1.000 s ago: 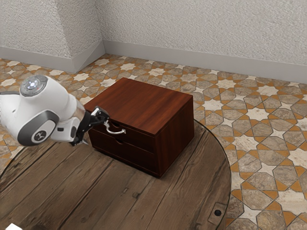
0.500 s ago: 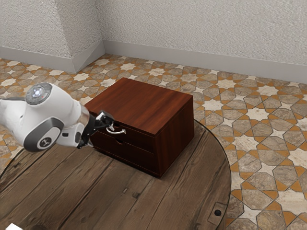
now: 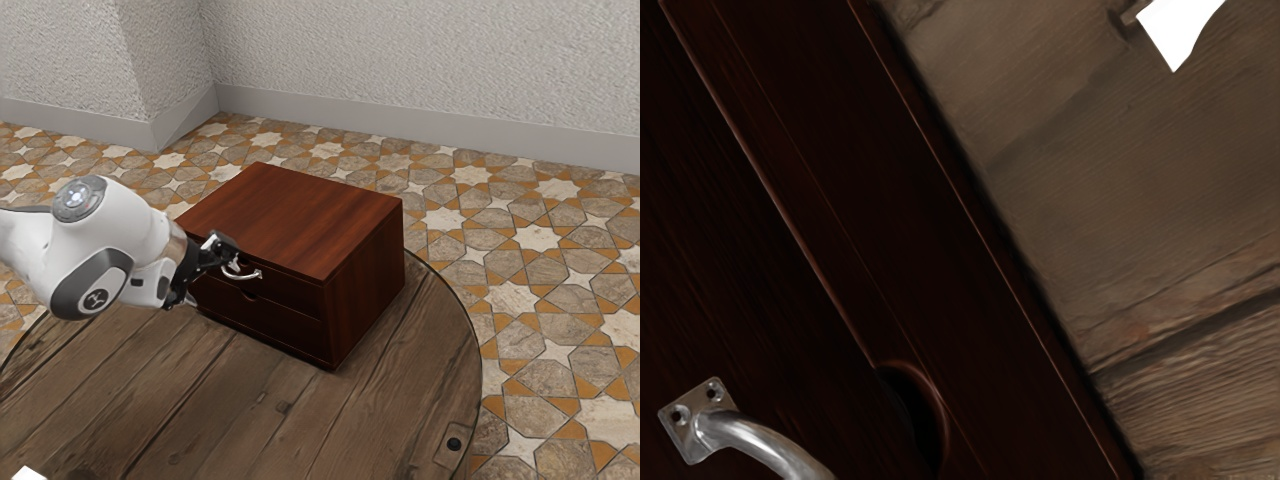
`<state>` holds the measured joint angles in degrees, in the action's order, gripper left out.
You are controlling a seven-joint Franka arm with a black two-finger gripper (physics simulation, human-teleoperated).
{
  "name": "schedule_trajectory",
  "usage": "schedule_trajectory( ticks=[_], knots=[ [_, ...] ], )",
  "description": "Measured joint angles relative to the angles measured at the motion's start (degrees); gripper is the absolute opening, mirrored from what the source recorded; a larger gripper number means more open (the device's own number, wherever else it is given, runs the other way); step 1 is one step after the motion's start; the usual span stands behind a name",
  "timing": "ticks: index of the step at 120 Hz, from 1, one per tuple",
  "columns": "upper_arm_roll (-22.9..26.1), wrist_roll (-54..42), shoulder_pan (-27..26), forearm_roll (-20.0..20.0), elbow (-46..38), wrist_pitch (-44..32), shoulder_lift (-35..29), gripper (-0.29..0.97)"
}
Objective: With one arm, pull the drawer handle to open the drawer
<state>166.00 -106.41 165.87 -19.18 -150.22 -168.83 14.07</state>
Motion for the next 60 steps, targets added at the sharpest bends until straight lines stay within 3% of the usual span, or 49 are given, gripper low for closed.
schedule_trajectory(
  ticks=[60],
  knots=[
    [-0.13, -0.21, 0.13, 0.08, 0.04, -1.57, -0.49, 0.68]
  ],
)
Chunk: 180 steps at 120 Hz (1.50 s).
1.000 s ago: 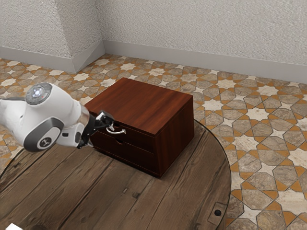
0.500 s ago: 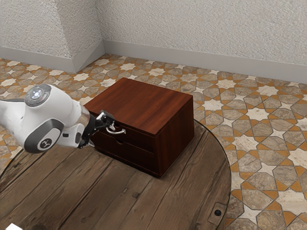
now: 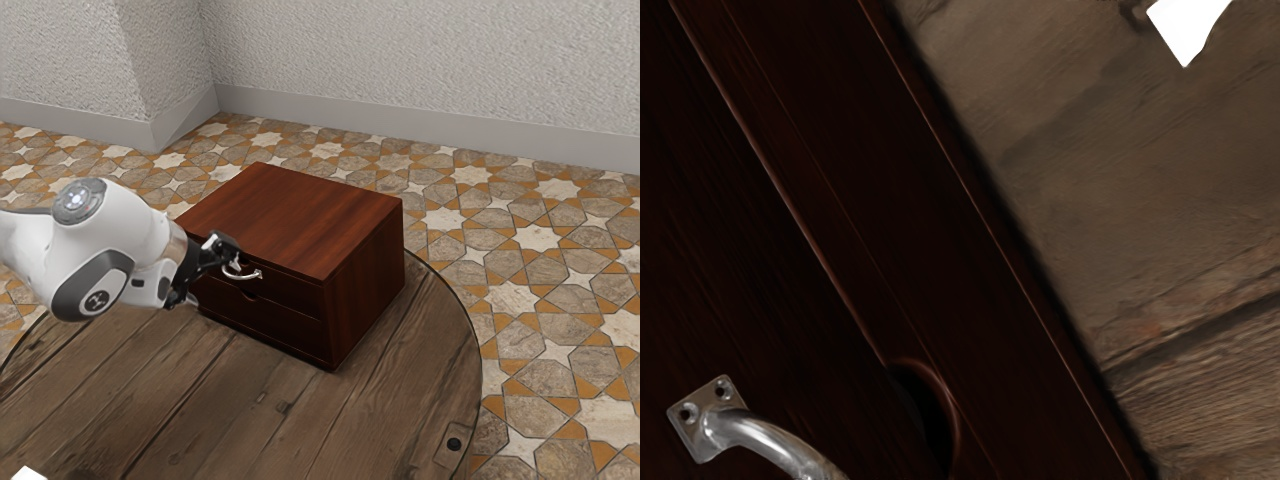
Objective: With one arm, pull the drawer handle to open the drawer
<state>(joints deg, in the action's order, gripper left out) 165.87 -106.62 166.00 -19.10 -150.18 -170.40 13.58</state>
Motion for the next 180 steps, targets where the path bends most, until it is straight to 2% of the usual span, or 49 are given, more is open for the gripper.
schedule_trajectory(
  ticks=[23, 78, 115, 134, 154, 180],
  knots=[
    [-1.2, -0.05, 0.69, 0.1, 0.09, -0.81, -1.97, 0.65],
    [-1.19, -0.11, 1.23, -0.51, 2.05, -4.38, -7.13, 0.68],
    [-2.03, -0.13, 0.9, -0.18, -2.55, -5.03, -3.74, 0.68],
    [-2.93, -0.17, 0.62, -0.3, -4.13, -4.52, -1.57, 0.64],
    [-3.7, -0.42, 0.43, -0.46, -5.05, -1.76, -0.14, 0.69],
    [-3.74, -0.64, 0.19, -0.3, -6.38, 3.08, 3.54, 0.61]
  ],
)
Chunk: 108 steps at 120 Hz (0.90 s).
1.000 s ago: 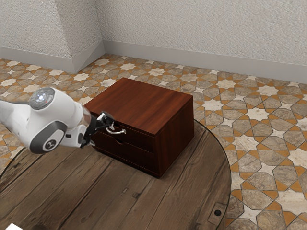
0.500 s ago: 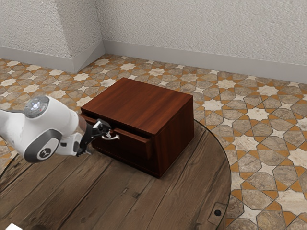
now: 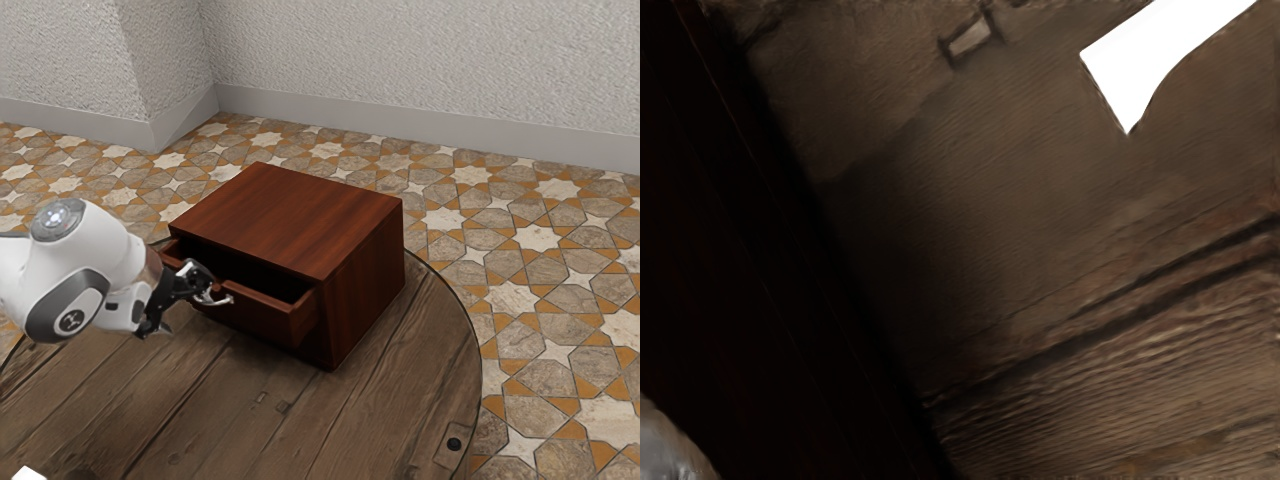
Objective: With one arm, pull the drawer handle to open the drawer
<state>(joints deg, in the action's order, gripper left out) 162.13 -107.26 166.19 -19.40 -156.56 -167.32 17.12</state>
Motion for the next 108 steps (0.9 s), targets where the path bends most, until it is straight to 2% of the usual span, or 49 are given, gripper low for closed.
schedule_trajectory(
  ticks=[11, 33, 70, 108],
  knots=[
    [-0.03, -0.03, -0.02, 0.53, -1.51, 0.34, 2.43, 0.59],
    [-0.64, -0.08, -0.17, -0.18, -5.25, -0.01, 5.77, 0.66],
    [-2.47, -0.15, -0.18, -0.43, -10.28, 0.13, 11.81, 0.67],
    [-2.41, -0.59, -0.18, -0.71, -10.71, 8.64, 17.59, 0.67]
  ],
)
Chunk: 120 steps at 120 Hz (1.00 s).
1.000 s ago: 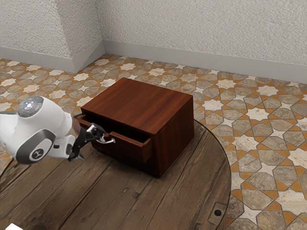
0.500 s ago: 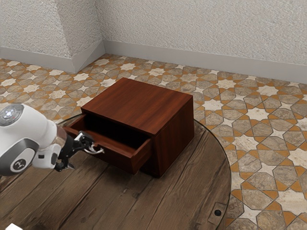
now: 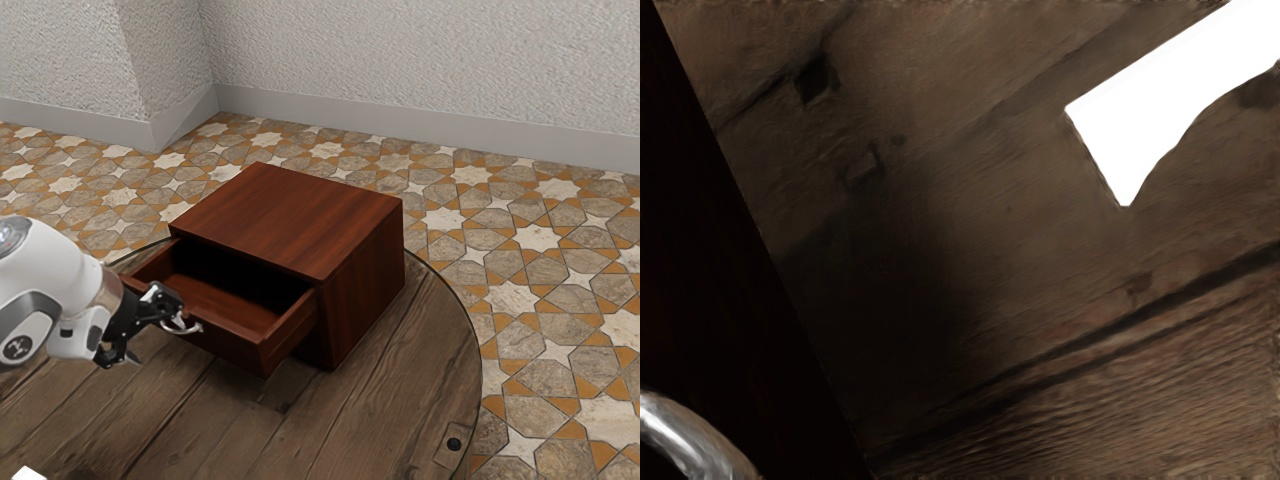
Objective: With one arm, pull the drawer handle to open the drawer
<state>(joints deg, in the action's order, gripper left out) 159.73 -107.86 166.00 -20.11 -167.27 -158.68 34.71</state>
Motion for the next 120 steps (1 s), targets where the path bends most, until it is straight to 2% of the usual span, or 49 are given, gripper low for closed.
schedule_trajectory(
  ticks=[16, 68, 90, 98, 104, 120],
  knots=[
    [-1.0, -0.13, 0.01, 0.29, -1.19, 2.3, 1.94, 0.7],
    [-2.0, -0.42, 0.0, -0.21, -2.81, 8.02, 7.87, 0.66],
    [-2.12, -0.36, 0.0, -0.21, -2.38, 11.45, 15.6, 0.67],
    [-1.67, 0.39, 0.0, -0.17, 1.03, 14.08, 16.38, 0.67],
    [0.5, 1.38, 0.0, -0.14, 4.94, 17.31, 16.55, 0.68],
    [6.28, 5.6, -0.49, 0.13, 21.91, 32.51, 15.85, 0.68]
  ],
)
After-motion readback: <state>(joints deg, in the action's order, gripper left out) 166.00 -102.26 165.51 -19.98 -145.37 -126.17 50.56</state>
